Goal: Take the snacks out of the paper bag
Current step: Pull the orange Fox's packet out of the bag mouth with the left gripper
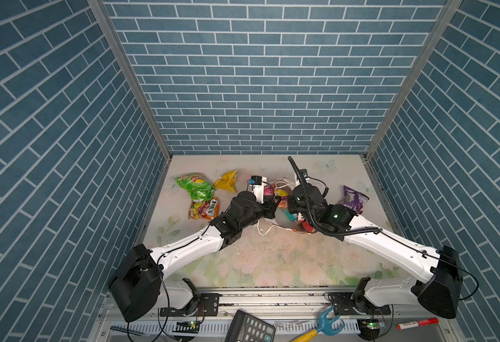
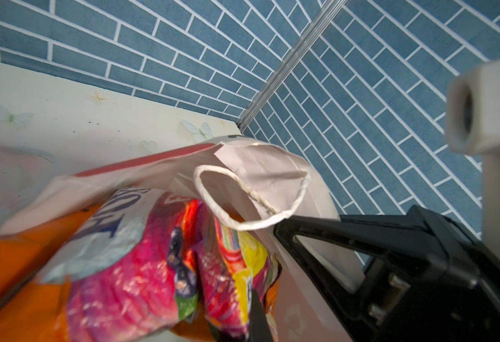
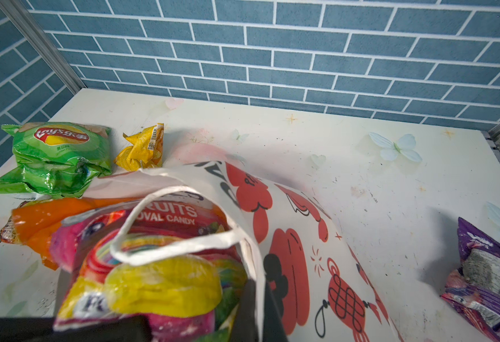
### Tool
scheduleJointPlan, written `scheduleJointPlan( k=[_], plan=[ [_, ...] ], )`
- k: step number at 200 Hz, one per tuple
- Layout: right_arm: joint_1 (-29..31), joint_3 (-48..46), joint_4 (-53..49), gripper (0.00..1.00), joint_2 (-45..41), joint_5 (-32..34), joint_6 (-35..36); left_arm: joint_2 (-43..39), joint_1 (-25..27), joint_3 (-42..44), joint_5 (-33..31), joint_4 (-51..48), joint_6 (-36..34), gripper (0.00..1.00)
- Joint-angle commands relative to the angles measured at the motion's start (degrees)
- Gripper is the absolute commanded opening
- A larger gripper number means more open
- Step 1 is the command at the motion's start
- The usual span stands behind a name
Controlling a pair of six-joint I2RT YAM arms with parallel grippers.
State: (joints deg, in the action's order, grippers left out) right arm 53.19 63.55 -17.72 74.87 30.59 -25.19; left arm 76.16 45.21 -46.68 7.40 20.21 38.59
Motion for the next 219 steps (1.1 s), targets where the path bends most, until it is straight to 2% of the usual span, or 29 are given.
scheduleJointPlan(
  k=[1,52,167,219],
  plan=[
    [-0.32,-1.28,-1.57,0.00,-2.16,1.03,0.14,-2.52,-0.65,-1.75,-3.70,-1.57,-3.49,0.00],
    [-0.36,-1.96,-2.13,0.00,-2.94,1.54,-0.16,-6.23,-1.08,-2.02,-5.79,-4.01,-5.11,0.00],
    [-0.37,-3.10,-1.71,0.00,-4.36,2.46,-0.61,-10.61,-1.95,-1.67,-5.82,-5.47,-4.93,0.00],
    [-0.37,-3.08,-1.15,0.00,-3.90,2.20,-0.91,-11.48,-2.93,-5.47,-5.47,-9.83,-6.02,0.00]
  ],
)
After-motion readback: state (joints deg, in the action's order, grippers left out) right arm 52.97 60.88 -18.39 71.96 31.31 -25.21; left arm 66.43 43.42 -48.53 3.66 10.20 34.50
